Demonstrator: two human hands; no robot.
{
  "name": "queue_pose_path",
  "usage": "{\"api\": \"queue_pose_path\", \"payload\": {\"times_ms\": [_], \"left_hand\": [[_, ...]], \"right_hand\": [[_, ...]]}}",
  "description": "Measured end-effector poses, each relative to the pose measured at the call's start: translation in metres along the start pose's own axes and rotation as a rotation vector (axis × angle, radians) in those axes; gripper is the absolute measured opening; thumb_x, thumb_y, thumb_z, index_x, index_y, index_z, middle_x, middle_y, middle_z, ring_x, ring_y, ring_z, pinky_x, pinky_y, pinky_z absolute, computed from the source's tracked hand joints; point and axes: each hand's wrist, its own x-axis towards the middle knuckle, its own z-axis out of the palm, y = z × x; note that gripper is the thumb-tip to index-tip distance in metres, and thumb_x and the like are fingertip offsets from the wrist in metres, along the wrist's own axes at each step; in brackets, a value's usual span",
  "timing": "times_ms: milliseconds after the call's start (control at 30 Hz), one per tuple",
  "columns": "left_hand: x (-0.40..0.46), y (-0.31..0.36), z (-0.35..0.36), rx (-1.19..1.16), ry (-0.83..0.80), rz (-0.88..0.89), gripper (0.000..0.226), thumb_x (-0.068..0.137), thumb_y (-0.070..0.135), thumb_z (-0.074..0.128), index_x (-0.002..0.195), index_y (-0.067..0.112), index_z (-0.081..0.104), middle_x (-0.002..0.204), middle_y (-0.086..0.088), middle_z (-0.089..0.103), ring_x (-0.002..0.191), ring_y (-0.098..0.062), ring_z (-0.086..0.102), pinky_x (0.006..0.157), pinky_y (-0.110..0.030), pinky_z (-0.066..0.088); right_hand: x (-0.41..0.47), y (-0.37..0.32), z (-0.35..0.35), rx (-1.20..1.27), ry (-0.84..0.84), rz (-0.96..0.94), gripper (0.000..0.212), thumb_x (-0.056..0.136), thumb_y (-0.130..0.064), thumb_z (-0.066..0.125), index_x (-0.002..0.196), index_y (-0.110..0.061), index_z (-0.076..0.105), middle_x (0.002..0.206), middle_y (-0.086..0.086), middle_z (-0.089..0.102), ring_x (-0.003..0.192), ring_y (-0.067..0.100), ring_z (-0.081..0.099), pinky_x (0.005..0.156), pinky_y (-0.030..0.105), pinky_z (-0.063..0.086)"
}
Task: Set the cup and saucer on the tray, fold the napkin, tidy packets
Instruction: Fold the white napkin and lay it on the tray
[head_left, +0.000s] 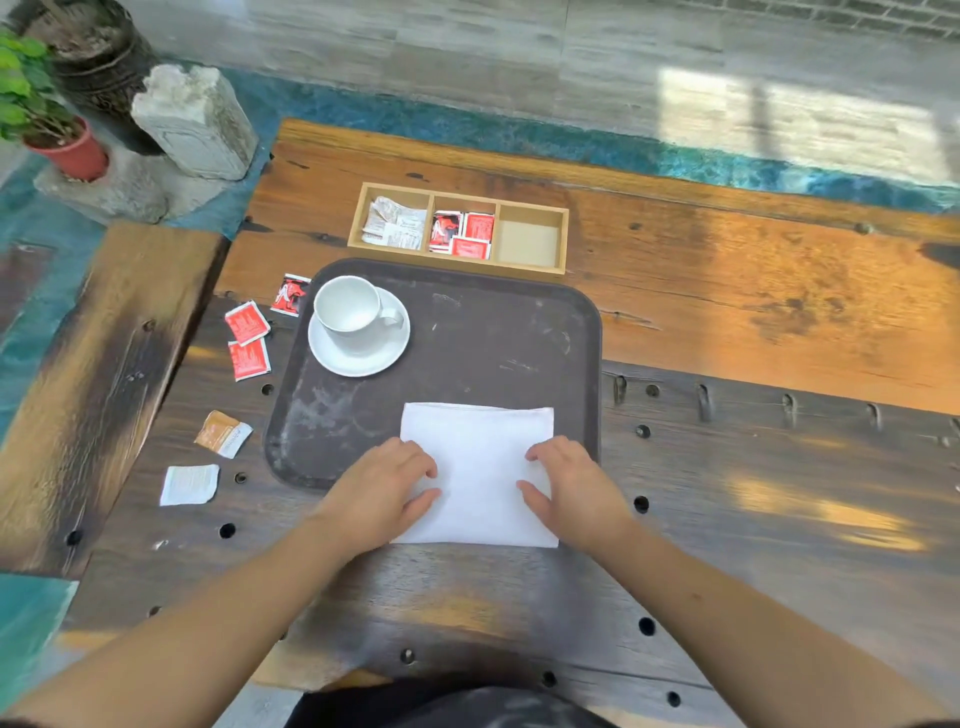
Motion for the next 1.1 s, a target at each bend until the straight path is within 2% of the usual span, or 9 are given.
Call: {"api": "queue_pose_path", "payload": {"times_ms": [133, 233, 367, 567, 667, 767, 867, 967, 1100], "left_hand": [[-0.030, 0.014, 0.015, 0.188, -0.247, 0.100, 0.067, 0.084, 0.065, 0.050, 0.135, 0.022, 0.048, 0.139, 0.000, 0.050, 0.132, -0.020, 0.043, 0.111, -0.037, 0.036], [-0.039, 0.018, 0.027, 0.277, -0.373, 0.021, 0.085, 0.085, 0.058, 0.050, 0.154, 0.022, 0.018, 0.162, -0.002, 0.021, 0.149, -0.023, 0.015, 0.122, -0.039, 0.011], [-0.037, 0.019, 0.032, 0.274, -0.371, -0.070, 0.080, 0.091, 0.040, 0.045, 0.157, 0.020, 0.005, 0.165, -0.004, 0.009, 0.151, -0.021, 0.005, 0.123, -0.037, 0.002], [-0.031, 0.006, 0.032, 0.149, -0.346, -0.138, 0.062, 0.095, 0.023, 0.044, 0.154, 0.020, 0.025, 0.164, -0.002, 0.019, 0.150, -0.018, 0.014, 0.123, -0.034, 0.012], [-0.026, -0.001, 0.025, -0.042, -0.248, -0.173, 0.041, 0.096, 0.024, 0.047, 0.137, 0.022, 0.052, 0.154, 0.000, 0.041, 0.142, -0.018, 0.035, 0.116, -0.030, 0.026], [-0.016, -0.005, 0.014, -0.215, -0.137, -0.229, 0.018, 0.094, 0.025, 0.055, 0.109, 0.026, 0.064, 0.127, 0.008, 0.061, 0.110, -0.013, 0.059, 0.094, -0.029, 0.046], [-0.001, -0.009, 0.002, -0.319, -0.073, -0.308, 0.010, 0.093, 0.030, 0.057, 0.098, 0.029, 0.065, 0.094, 0.013, 0.066, 0.078, -0.001, 0.058, 0.072, -0.025, 0.045], [0.014, -0.018, -0.005, -0.355, -0.050, -0.405, 0.010, 0.094, 0.037, 0.055, 0.089, 0.031, 0.062, 0.063, 0.009, 0.058, 0.062, -0.003, 0.056, 0.057, -0.025, 0.041], [0.033, -0.028, -0.009, -0.331, 0.016, -0.464, 0.027, 0.094, 0.042, 0.055, 0.068, 0.037, 0.046, 0.059, 0.009, 0.050, 0.060, -0.005, 0.052, 0.054, -0.022, 0.036]], "right_hand": [[-0.029, -0.008, 0.014, -0.150, -0.141, -0.178, 0.057, 0.091, -0.045, 0.053, 0.139, -0.017, 0.043, 0.141, 0.002, 0.046, 0.132, 0.019, 0.039, 0.113, 0.030, 0.030], [-0.038, -0.011, 0.025, -0.268, -0.229, -0.191, 0.074, 0.090, -0.040, 0.055, 0.151, -0.015, 0.023, 0.158, 0.006, 0.026, 0.146, 0.023, 0.020, 0.121, 0.034, 0.012], [-0.042, -0.010, 0.031, -0.333, -0.284, -0.135, 0.074, 0.094, -0.023, 0.050, 0.155, -0.017, 0.009, 0.163, 0.006, 0.011, 0.150, 0.022, 0.009, 0.124, 0.040, 0.008], [-0.033, -0.007, 0.025, -0.239, -0.266, -0.113, 0.049, 0.094, -0.013, 0.041, 0.143, -0.012, 0.040, 0.154, 0.010, 0.037, 0.143, 0.025, 0.031, 0.119, 0.038, 0.022], [-0.025, -0.004, 0.013, -0.037, -0.223, -0.055, 0.029, 0.094, -0.018, 0.043, 0.118, -0.015, 0.060, 0.119, 0.005, 0.063, 0.111, 0.026, 0.059, 0.094, 0.039, 0.047], [-0.012, 0.000, -0.002, 0.088, -0.195, -0.010, 0.019, 0.097, -0.026, 0.045, 0.103, -0.020, 0.061, 0.096, 0.001, 0.067, 0.085, 0.024, 0.061, 0.075, 0.037, 0.050], [0.004, 0.005, -0.017, 0.186, -0.177, 0.051, 0.016, 0.097, -0.035, 0.046, 0.095, -0.026, 0.059, 0.080, 0.000, 0.066, 0.074, 0.021, 0.060, 0.068, 0.036, 0.049], [0.022, 0.007, -0.028, 0.214, -0.143, 0.087, 0.016, 0.096, -0.037, 0.049, 0.089, -0.026, 0.058, 0.073, -0.002, 0.063, 0.071, 0.021, 0.058, 0.064, 0.033, 0.044], [0.046, 0.008, -0.032, 0.183, -0.089, 0.101, 0.016, 0.096, -0.036, 0.051, 0.089, -0.023, 0.059, 0.081, 0.001, 0.064, 0.080, 0.026, 0.058, 0.067, 0.033, 0.043]]}}
